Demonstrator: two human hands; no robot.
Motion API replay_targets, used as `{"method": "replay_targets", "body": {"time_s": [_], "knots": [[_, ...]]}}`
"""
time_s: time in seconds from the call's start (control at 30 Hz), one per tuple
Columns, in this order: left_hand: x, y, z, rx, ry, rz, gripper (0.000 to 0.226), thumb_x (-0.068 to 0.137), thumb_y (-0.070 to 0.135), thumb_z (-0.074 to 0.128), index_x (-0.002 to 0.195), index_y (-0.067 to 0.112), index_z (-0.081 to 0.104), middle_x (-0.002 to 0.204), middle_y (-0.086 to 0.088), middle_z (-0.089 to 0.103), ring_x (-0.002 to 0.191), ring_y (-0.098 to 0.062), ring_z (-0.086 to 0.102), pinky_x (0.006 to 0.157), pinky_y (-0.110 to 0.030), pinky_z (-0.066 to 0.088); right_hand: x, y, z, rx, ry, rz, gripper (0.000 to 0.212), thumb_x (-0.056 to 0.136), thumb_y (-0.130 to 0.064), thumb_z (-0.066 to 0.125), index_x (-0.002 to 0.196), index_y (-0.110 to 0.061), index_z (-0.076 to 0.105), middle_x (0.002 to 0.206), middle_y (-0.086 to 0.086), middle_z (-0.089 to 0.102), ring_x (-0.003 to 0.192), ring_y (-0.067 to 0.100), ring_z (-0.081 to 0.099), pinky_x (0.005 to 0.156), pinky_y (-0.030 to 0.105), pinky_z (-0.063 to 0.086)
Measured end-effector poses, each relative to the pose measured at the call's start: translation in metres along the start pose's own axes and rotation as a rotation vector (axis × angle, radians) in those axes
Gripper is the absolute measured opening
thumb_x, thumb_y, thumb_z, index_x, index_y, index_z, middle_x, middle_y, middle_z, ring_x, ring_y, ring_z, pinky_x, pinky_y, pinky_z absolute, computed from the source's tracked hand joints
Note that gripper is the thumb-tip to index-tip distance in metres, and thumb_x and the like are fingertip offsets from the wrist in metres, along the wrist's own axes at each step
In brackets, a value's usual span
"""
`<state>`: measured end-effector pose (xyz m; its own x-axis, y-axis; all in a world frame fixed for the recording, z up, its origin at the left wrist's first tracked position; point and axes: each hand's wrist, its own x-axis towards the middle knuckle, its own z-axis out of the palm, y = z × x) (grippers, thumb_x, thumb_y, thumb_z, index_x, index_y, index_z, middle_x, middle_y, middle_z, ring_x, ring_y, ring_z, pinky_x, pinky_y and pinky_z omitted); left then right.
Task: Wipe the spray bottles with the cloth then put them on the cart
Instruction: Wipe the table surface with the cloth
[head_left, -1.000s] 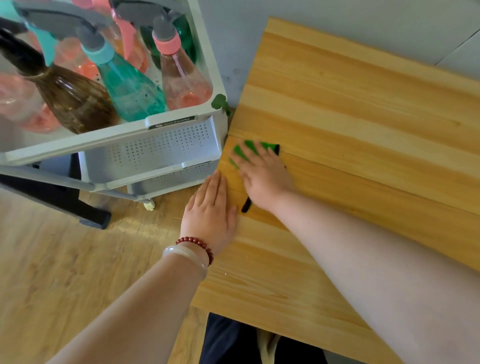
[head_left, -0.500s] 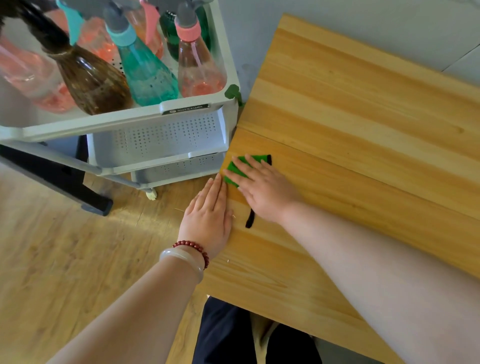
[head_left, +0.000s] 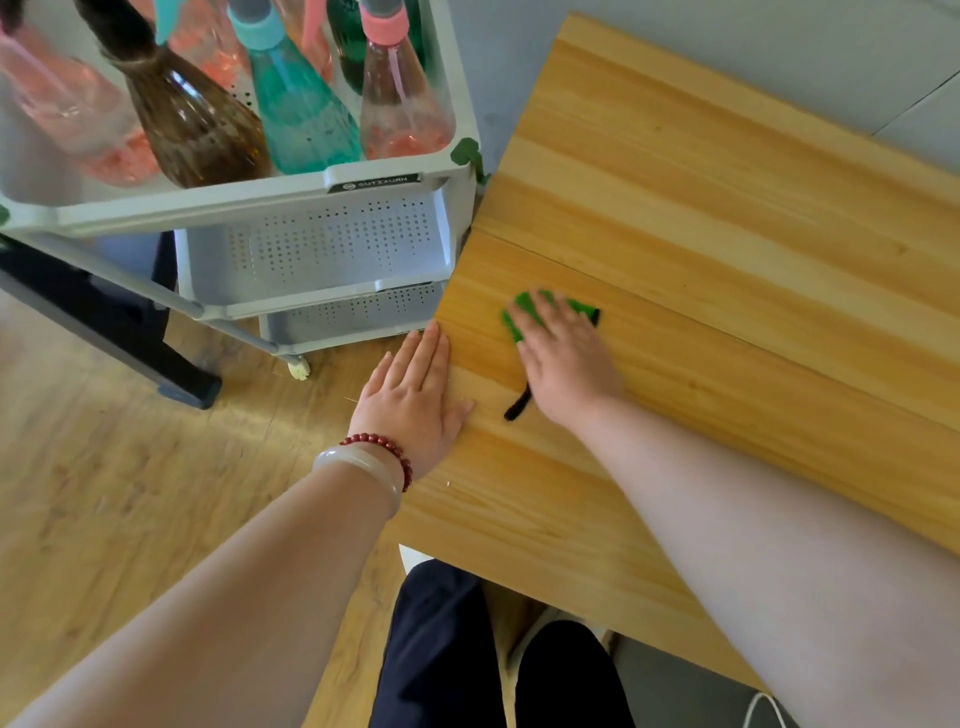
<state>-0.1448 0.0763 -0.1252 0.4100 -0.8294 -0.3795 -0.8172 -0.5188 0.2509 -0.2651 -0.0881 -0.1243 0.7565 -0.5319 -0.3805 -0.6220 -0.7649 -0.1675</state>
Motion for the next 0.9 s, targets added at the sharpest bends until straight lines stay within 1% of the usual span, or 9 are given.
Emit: {"method": "replay_targets", "body": {"time_s": [0.1,0.23,0.3,0.4,0.53,0.7,0.77,0.83,0.9], "knots": [[0.001,0.001,0.001,0.052,-0.073,-0.018,0.083,0.097,0.067,0.016,0.150,0.019,-0.025,0.150,0.008,-0.036,0.149,-0.014,-0.022,0.121,-0.036,-0.014,-0.008,-0.008,0.004,0.064,0.039,0.255,0.052,0.107,-0.035,0.015,0.156,-0.029,0.000,0.164,0.003,-0.007,0.151,0.029,-0.007,0.123,0.040,-0.001],[0.002,0.003,0.001,0.079,-0.124,-0.036,0.086,0.092,0.074,0.013,0.143,0.020,-0.031,0.147,0.008,-0.040,0.147,-0.015,-0.027,0.121,-0.040,-0.015,-0.041,-0.028,0.026,0.058,0.023,-0.151,0.050,0.104,-0.036,0.021,0.154,-0.033,0.019,0.163,-0.001,0.010,0.151,0.030,0.006,0.119,0.040,0.000],[0.002,0.002,0.001,0.074,-0.127,-0.027,0.088,0.092,0.075,0.014,0.147,0.020,-0.028,0.147,0.009,-0.039,0.147,-0.016,-0.027,0.121,-0.040,-0.014,-0.044,-0.014,0.023,0.030,-0.009,-0.254,0.048,0.106,-0.034,0.024,0.154,-0.037,0.017,0.163,-0.007,0.005,0.151,0.023,0.004,0.119,0.037,-0.002],[-0.001,-0.003,0.000,0.054,-0.078,-0.002,0.088,0.094,0.072,0.018,0.153,0.020,-0.020,0.149,0.010,-0.035,0.148,-0.016,-0.025,0.120,-0.038,-0.013,-0.038,0.001,0.016,0.021,-0.024,-0.062,0.049,0.107,-0.036,0.016,0.154,-0.037,0.001,0.160,-0.009,-0.013,0.150,0.019,-0.010,0.119,0.033,-0.008],[-0.019,-0.008,0.007,-0.006,-0.032,-0.022,0.092,0.094,0.071,0.028,0.151,0.018,-0.021,0.159,0.002,-0.027,0.144,-0.010,-0.026,0.118,-0.033,-0.013,-0.034,-0.023,0.018,0.146,0.030,0.267,0.051,0.107,-0.035,0.016,0.156,-0.034,0.001,0.164,-0.002,-0.010,0.151,0.026,-0.011,0.121,0.038,-0.005],[-0.035,-0.010,0.013,-0.021,-0.120,-0.062,0.089,0.091,0.074,0.024,0.141,0.023,-0.030,0.150,0.004,-0.038,0.140,-0.010,-0.031,0.121,-0.036,-0.011,-0.059,-0.041,0.028,0.036,-0.046,-0.244,0.050,0.105,-0.038,0.015,0.155,-0.038,0.009,0.164,-0.008,-0.002,0.151,0.022,-0.006,0.119,0.037,-0.006],[-0.035,-0.010,0.012,-0.017,-0.144,-0.073,0.090,0.090,0.076,0.023,0.141,0.024,-0.031,0.148,0.005,-0.040,0.138,-0.011,-0.033,0.122,-0.038,-0.011,-0.054,-0.026,0.021,-0.021,-0.105,-0.359,0.049,0.106,-0.037,0.016,0.153,-0.041,0.002,0.161,-0.011,-0.011,0.148,0.015,-0.013,0.117,0.034,-0.010],[-0.033,-0.009,0.012,0.013,-0.178,-0.084,0.093,0.089,0.077,0.021,0.141,0.024,-0.034,0.146,0.006,-0.042,0.139,-0.013,-0.035,0.122,-0.041,-0.012,-0.045,-0.015,0.014,-0.052,-0.151,-0.342,0.050,0.107,-0.036,0.015,0.152,-0.041,-0.005,0.156,-0.013,-0.019,0.144,0.011,-0.020,0.119,0.035,-0.010],[-0.033,-0.008,0.012,0.024,-0.209,-0.104,0.094,0.089,0.078,0.022,0.139,0.024,-0.036,0.144,0.006,-0.044,0.143,-0.019,-0.034,0.122,-0.043,-0.012,-0.039,-0.019,0.014,-0.003,-0.075,-0.133,0.050,0.107,-0.036,0.015,0.154,-0.038,-0.002,0.161,-0.008,-0.015,0.148,0.018,-0.016,0.123,0.038,-0.006]]}}
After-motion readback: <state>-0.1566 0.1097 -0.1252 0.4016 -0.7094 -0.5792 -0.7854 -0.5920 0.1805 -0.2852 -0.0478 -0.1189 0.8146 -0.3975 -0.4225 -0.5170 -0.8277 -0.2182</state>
